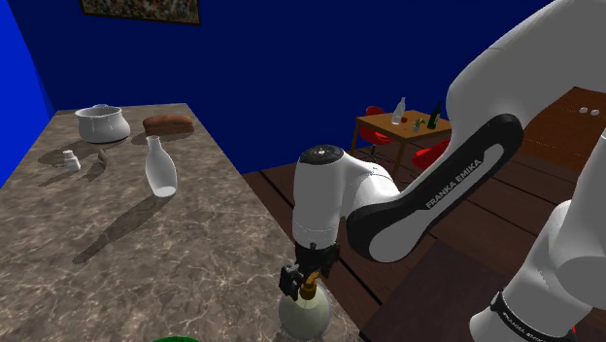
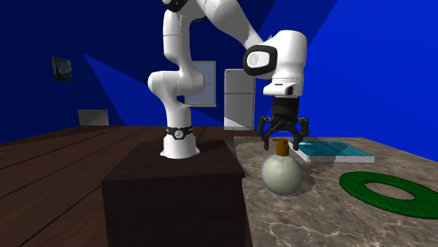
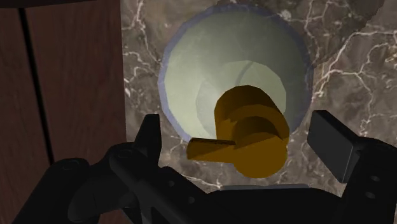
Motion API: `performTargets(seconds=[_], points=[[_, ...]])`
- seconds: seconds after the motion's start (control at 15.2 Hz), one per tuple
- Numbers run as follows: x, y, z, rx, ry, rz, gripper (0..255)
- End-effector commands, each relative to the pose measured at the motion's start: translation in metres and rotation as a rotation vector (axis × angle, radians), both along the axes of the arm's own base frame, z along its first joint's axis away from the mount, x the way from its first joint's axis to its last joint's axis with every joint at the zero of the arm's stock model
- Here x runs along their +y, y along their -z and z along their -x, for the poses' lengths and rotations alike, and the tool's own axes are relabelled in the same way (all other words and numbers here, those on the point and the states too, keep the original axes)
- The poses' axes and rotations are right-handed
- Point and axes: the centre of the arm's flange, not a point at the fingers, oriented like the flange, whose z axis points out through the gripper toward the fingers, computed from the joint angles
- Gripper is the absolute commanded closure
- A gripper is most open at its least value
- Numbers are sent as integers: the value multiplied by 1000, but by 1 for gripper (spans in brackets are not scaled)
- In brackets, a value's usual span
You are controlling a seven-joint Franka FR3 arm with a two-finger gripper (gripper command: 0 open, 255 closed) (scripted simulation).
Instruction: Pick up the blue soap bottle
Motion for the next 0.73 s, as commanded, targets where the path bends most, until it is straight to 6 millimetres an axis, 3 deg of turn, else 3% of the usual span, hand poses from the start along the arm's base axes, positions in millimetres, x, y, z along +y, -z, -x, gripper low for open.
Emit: performTargets(seconds=[0.0,0.66], points=[[0,2,0,0,0,0,255],[0,-3,0,0,0,0,255]])
